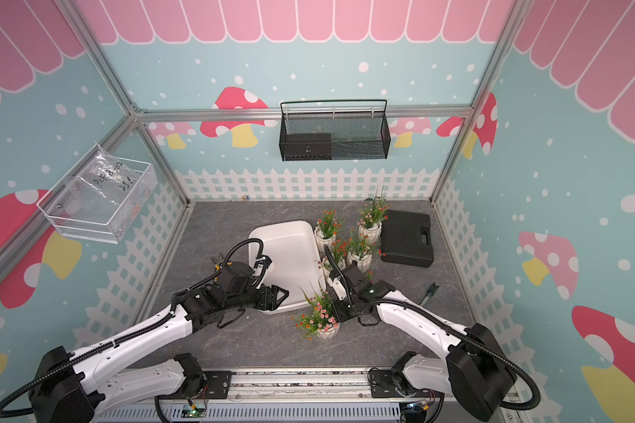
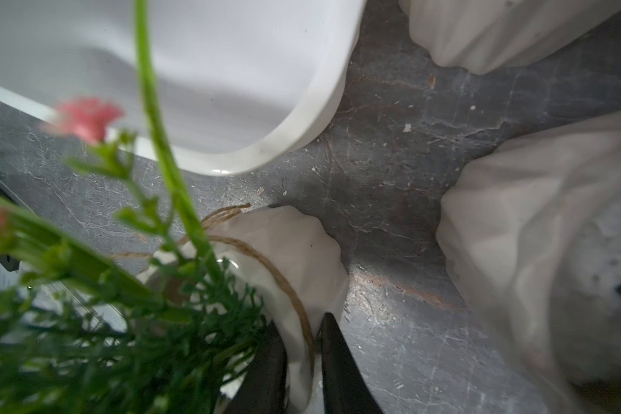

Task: Put the potted gypsophila into the storage box
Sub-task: Pick up the baby's breath potted plant from the center of the board.

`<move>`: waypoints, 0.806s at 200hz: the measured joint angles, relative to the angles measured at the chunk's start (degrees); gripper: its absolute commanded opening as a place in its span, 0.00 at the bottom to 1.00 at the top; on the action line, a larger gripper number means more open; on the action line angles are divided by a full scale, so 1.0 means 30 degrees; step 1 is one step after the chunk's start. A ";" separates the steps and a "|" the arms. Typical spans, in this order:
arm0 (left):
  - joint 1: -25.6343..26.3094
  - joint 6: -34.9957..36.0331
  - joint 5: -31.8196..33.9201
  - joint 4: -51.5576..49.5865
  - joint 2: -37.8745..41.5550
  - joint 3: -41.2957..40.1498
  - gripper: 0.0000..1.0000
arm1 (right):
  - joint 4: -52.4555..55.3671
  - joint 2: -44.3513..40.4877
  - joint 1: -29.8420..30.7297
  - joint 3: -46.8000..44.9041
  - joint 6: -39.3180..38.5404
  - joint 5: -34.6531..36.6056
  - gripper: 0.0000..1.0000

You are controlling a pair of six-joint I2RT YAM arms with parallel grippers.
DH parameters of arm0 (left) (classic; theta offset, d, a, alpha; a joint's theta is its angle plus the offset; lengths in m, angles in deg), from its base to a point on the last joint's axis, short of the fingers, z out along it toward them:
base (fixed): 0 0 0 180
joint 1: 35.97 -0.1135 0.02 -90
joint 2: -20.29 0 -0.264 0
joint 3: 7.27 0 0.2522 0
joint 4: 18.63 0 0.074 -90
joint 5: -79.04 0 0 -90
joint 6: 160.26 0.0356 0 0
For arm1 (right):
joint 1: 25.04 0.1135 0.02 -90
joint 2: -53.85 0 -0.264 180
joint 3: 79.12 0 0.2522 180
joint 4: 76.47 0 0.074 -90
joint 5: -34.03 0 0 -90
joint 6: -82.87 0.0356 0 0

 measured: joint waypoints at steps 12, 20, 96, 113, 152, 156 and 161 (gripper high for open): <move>0.0000 0.0000 0.0000 0.0000 0.0000 0.0000 0.77 | 0.0000 0.0000 0.0000 0.0000 -0.0007 0.0007 0.18; 0.0000 0.0000 0.0000 0.0000 0.0000 0.0000 0.77 | -0.0007 -0.0007 0.0000 0.0007 -0.0029 0.0058 0.16; 0.0000 0.0000 0.0007 0.0000 0.0022 0.0000 0.77 | 0.0933 -0.0780 0.0000 0.0080 0.0000 0.0291 0.04; 0.0000 0.0000 0.0007 0.0000 0.0087 0.0000 0.77 | 0.1494 -0.1260 0.0000 0.0087 0.0000 0.0350 0.01; 0.0000 -0.0015 -0.0029 0.0058 0.0940 -0.0015 0.75 | 0.2994 -0.2346 0.0000 0.0743 0.0015 0.0758 0.00; 0.0000 -0.0022 -0.0087 0.0095 0.1078 -0.0029 0.75 | 0.3155 -0.2426 0.0000 0.0903 0.0015 0.0809 0.00; 0.0000 -0.0015 -0.0153 0.0160 0.1239 -0.0051 0.75 | 0.3373 -0.2528 0.0000 0.1122 0.0015 0.0882 0.00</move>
